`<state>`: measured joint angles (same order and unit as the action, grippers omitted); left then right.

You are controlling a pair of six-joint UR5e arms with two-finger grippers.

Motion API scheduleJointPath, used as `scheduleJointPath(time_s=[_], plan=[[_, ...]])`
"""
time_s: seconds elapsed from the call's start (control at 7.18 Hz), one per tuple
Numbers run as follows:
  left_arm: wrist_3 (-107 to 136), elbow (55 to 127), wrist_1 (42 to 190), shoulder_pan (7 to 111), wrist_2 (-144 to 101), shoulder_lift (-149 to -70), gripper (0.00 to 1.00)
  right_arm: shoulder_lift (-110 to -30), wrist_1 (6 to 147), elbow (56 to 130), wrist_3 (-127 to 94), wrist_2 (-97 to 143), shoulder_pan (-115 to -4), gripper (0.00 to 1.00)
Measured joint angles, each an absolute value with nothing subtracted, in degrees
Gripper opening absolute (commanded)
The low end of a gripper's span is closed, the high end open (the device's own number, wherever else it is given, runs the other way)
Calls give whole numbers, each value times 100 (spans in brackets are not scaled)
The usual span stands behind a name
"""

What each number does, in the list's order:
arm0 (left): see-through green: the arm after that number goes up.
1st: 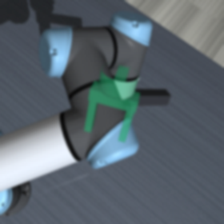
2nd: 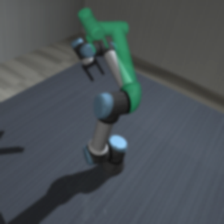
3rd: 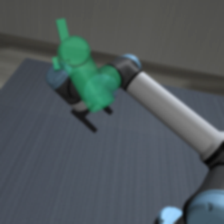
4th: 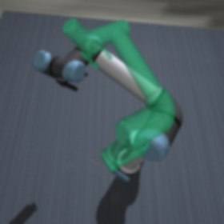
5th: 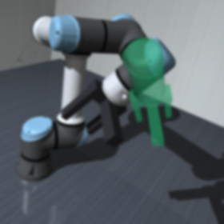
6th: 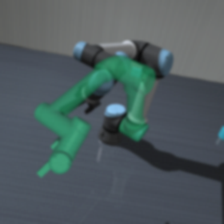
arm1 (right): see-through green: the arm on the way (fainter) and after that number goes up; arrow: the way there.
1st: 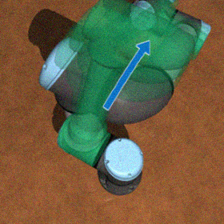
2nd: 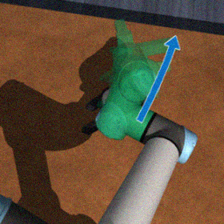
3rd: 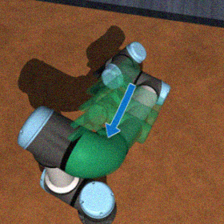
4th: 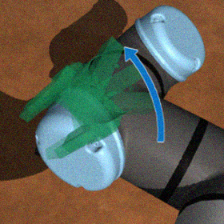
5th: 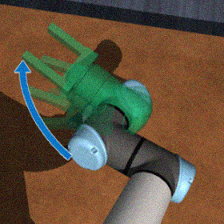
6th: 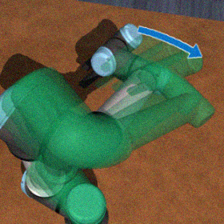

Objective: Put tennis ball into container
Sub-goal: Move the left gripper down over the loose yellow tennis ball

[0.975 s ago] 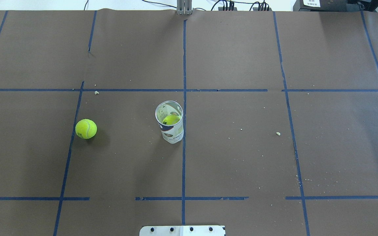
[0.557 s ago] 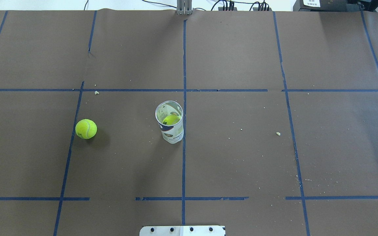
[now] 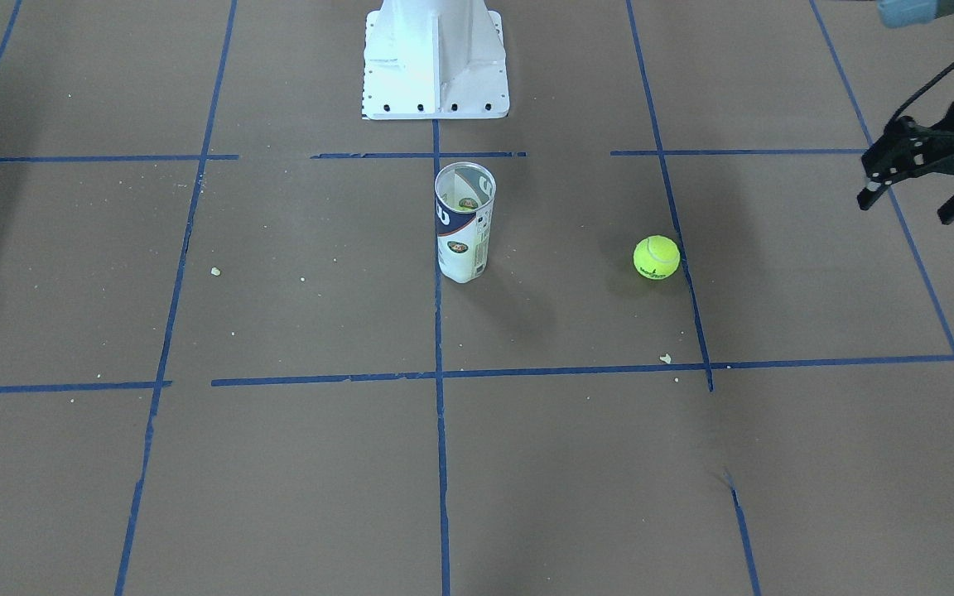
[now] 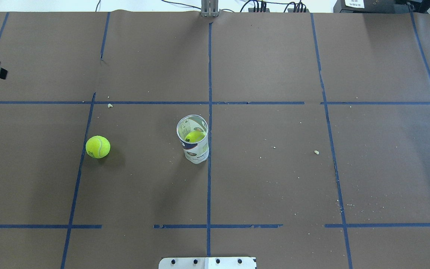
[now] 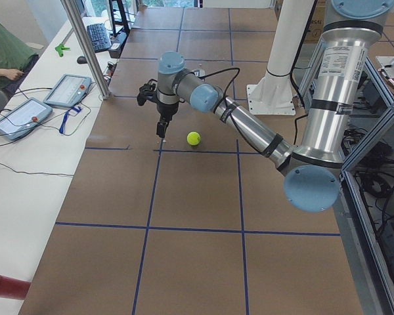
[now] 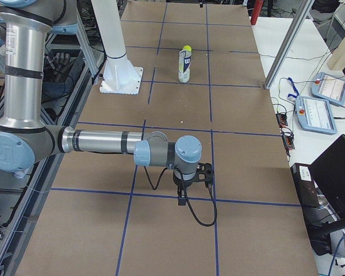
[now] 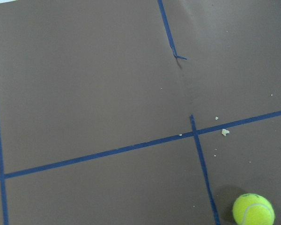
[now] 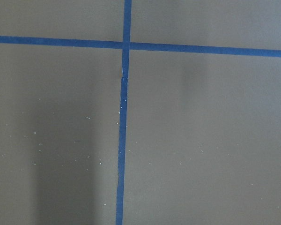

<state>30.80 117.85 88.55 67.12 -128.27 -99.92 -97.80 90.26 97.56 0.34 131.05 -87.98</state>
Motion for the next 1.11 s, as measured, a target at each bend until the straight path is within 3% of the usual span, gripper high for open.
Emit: scheduleJointPath(time_s=[0.56, 1.11], plan=[[5778, 11462, 10390, 4766, -11509, -9919, 100, -9782, 9026, 9756, 34, 13105, -8798, 100], [6764, 10772, 11255, 3749, -10676, -9907, 100, -9782, 9026, 9756, 35, 13105, -8798, 100]])
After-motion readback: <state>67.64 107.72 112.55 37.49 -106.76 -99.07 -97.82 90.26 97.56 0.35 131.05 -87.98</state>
